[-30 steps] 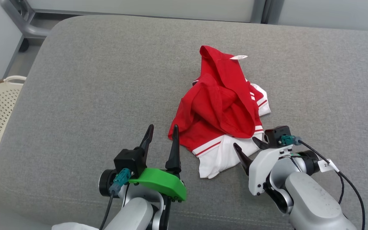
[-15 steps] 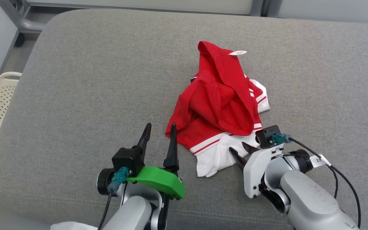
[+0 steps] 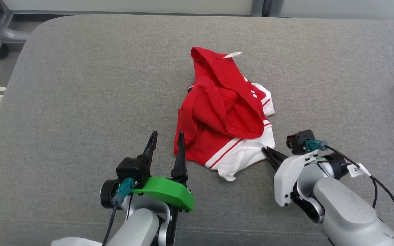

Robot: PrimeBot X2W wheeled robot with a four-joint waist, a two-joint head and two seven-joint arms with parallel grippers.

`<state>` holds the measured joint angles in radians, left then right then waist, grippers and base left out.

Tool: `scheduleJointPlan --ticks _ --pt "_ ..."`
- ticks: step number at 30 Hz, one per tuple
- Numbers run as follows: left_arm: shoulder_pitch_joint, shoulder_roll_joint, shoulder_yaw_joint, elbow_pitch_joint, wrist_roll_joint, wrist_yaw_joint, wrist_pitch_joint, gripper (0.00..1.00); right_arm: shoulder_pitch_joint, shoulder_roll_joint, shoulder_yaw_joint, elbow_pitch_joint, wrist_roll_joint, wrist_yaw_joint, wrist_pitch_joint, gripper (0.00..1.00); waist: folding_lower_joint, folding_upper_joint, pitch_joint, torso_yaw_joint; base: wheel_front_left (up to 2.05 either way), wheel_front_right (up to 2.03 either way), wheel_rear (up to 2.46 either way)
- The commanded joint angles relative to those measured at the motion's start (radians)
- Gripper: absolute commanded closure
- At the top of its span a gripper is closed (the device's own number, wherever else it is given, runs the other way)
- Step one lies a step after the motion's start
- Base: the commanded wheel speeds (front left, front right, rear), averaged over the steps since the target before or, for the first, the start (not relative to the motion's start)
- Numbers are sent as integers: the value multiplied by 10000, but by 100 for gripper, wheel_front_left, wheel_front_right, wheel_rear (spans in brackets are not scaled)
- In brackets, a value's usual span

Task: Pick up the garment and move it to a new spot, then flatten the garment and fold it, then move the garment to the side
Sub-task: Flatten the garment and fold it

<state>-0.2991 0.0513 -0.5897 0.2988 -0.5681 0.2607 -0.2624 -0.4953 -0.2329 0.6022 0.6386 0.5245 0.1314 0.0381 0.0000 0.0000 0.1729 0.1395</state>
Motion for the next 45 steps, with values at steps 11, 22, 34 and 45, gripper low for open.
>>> scheduleJointPlan --ticks 11,22,34,45 --pt "161 1 -99 116 61 -111 -16 0 135 -657 -1979 635 -500 -15 -1472 100 0 0 -16 -573 0 0 0" --pt "-493 2 -707 -18 194 -258 29 0 704 175 -4200 1871 -1207 -15 -2767 60 0 0 104 -1338 0 0 0" --pt "-884 38 -1827 -1198 -219 -38 1319 0 1376 775 -5371 1349 -1832 -15 -3041 0 0 0 -307 -2255 0 0 0" --pt "-1922 417 -2460 -383 595 527 2968 0 2246 1221 -5819 -257 -2481 -13 -3046 0 0 0 -589 -2741 0 0 0"
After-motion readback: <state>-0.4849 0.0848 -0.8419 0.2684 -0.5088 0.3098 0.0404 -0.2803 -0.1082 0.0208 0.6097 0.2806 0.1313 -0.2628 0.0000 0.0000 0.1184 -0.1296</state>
